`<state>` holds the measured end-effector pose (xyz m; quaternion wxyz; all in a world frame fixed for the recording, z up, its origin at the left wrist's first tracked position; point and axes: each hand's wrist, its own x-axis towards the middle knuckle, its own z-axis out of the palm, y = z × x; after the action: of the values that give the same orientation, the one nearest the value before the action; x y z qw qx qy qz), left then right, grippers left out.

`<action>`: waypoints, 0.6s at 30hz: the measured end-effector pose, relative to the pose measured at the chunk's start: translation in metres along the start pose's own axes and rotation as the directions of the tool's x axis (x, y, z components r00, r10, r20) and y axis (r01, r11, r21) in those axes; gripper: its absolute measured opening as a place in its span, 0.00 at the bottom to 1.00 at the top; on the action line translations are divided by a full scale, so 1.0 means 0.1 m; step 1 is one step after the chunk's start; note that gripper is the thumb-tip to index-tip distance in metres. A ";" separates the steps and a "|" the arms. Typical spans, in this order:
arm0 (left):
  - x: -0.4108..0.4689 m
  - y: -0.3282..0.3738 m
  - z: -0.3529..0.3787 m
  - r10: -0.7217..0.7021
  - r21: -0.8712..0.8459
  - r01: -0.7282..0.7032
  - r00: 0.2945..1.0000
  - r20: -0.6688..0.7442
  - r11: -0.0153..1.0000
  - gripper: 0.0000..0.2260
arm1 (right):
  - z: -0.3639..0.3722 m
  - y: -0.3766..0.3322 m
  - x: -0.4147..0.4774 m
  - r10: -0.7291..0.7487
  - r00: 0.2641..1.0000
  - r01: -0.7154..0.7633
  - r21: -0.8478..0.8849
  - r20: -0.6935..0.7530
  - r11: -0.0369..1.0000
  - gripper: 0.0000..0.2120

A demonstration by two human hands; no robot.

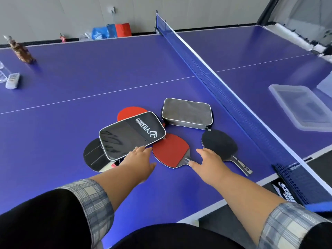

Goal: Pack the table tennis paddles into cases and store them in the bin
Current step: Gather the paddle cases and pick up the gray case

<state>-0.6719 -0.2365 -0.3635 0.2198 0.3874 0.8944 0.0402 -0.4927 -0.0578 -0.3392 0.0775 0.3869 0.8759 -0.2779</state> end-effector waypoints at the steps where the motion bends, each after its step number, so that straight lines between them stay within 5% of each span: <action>1: 0.04 -0.08 0.02 -0.043 -0.014 0.043 0.999 -0.002 0.999 0.29 | 0.02 -0.02 0.10 -0.009 1.000 0.009 0.001 0.016 1.000 0.33; 8: 0.19 -0.47 0.02 -0.319 -0.119 0.319 0.947 0.020 0.940 0.30 | -0.01 -0.32 0.98 -0.144 0.980 0.151 -0.045 0.135 0.987 0.32; 14: 0.46 -0.39 0.05 -0.409 -0.171 0.403 0.912 -0.005 0.899 0.28 | 0.06 -0.53 1.67 -0.237 0.950 0.247 -0.028 0.201 0.969 0.33; 18: 0.71 -0.21 0.12 -0.395 -0.209 0.387 0.919 0.005 0.898 0.26 | 0.03 -0.49 2.01 -0.237 0.965 0.236 0.023 0.111 0.971 0.29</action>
<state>-0.7234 -0.2018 -0.4045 0.2456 0.1745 0.9488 0.0949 -0.6666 0.0419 -0.3911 0.0913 0.2636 0.9086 -0.3109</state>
